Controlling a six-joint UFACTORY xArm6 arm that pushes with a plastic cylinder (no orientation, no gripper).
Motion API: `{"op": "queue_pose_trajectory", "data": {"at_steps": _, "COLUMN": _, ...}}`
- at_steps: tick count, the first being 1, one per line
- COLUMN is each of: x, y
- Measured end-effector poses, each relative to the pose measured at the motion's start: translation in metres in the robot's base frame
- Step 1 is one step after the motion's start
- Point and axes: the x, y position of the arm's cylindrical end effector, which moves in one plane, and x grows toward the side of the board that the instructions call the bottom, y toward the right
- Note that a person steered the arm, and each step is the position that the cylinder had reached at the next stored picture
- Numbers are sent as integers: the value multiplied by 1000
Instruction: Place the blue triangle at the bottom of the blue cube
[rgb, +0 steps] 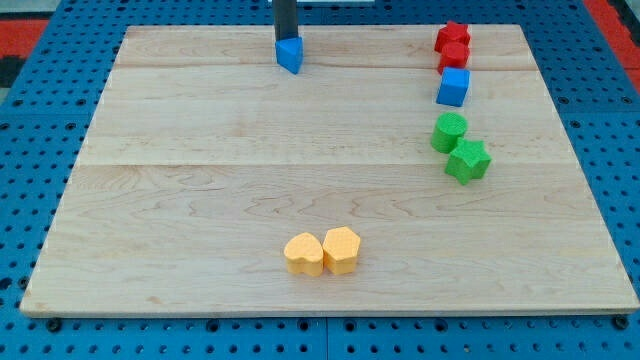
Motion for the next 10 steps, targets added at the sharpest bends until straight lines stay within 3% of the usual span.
{"op": "queue_pose_trajectory", "data": {"at_steps": 3, "x": 62, "y": 22}}
{"op": "queue_pose_trajectory", "data": {"at_steps": 5, "x": 90, "y": -14}}
{"op": "queue_pose_trajectory", "data": {"at_steps": 8, "x": 113, "y": 53}}
{"op": "queue_pose_trajectory", "data": {"at_steps": 10, "x": 152, "y": 48}}
